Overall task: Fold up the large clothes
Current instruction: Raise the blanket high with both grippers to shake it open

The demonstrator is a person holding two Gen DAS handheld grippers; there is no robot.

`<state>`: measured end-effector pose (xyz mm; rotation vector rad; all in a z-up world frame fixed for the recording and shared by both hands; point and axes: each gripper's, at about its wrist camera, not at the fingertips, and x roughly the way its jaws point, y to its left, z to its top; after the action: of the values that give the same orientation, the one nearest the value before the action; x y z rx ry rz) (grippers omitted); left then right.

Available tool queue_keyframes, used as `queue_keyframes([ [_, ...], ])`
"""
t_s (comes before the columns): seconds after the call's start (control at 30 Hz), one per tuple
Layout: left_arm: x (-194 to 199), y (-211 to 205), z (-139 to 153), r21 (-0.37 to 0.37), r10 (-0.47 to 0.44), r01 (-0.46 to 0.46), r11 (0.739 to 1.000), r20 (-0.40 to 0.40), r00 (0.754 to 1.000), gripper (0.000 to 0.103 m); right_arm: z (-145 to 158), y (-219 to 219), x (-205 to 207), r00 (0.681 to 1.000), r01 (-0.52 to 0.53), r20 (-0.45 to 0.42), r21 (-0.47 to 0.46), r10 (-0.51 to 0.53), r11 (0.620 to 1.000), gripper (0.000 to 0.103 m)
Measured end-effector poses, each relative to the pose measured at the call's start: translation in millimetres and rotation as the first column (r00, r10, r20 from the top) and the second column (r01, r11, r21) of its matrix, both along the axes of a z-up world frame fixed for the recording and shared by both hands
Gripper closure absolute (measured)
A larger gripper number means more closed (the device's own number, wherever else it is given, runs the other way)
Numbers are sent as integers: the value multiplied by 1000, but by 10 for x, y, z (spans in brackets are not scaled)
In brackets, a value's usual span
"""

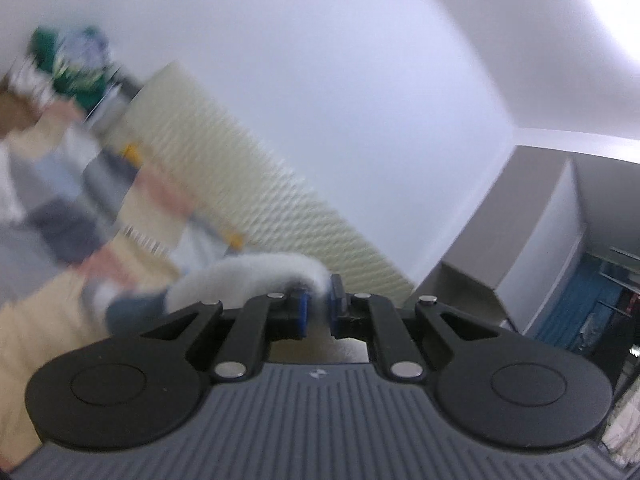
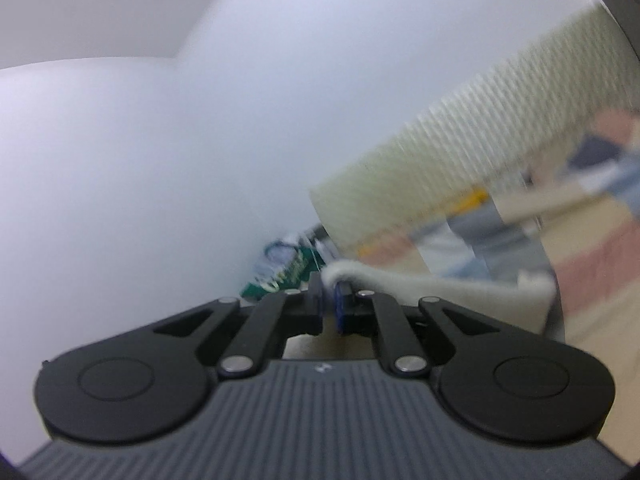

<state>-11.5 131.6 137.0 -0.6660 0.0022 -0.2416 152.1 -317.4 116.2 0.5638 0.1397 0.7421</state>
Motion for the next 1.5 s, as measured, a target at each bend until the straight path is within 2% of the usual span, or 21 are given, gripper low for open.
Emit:
queue_keyframes([
  [0.17,-294,-65,932,57,-16,10,998,112,994,92,900,-128,-177,992,-15,126,3,14,1000,94],
  [0.33,-409,-61,1819,99,-29,10,995,196,980,91,1798,-178,-227,973,-26,231,-3,26,1000,94],
  [0.43,-277,-123,2117,144,-9,-19,989,190,982,91,2162,-173,-134,969,-13,248,4,12,1000,94],
  [0.53,133,-184,2091,193,15,-37,980,118,993,91,2264,-58,128,976,50,216,-48,-39,998,94],
  [0.63,664,-242,1777,228,40,-44,973,23,999,91,2010,82,565,986,105,143,-118,-88,987,94],
  [0.77,1388,-314,1150,257,77,-48,965,-104,992,91,1418,238,1213,987,159,43,-187,-153,969,94],
  [0.83,1780,-337,804,276,103,-56,960,-161,982,91,1107,333,1548,984,179,23,-214,-178,960,94],
  [0.97,2557,-282,23,266,148,-72,961,-280,948,91,425,634,2176,975,211,-8,-285,-222,935,94],
  [1.13,3565,-110,-1027,284,164,-60,957,-361,918,91,-514,941,2928,959,243,-59,-342,-279,908,94],
  [1.17,3872,-10,-1251,292,164,-51,955,-378,911,90,-672,975,2916,955,247,-68,-352,-288,903,94],
  [1.33,4678,74,-2214,335,167,3,942,-476,863,90,-1463,1111,3235,926,253,-159,-412,-343,875,94],
  [1.4,4912,83,-2560,353,178,23,935,-525,832,90,-1723,1155,3300,913,235,-206,-439,-351,867,93],
  [1.5,5032,125,-2833,344,174,33,938,-552,815,90,-2013,1223,3395,903,213,-241,-470,-357,857,93],
])
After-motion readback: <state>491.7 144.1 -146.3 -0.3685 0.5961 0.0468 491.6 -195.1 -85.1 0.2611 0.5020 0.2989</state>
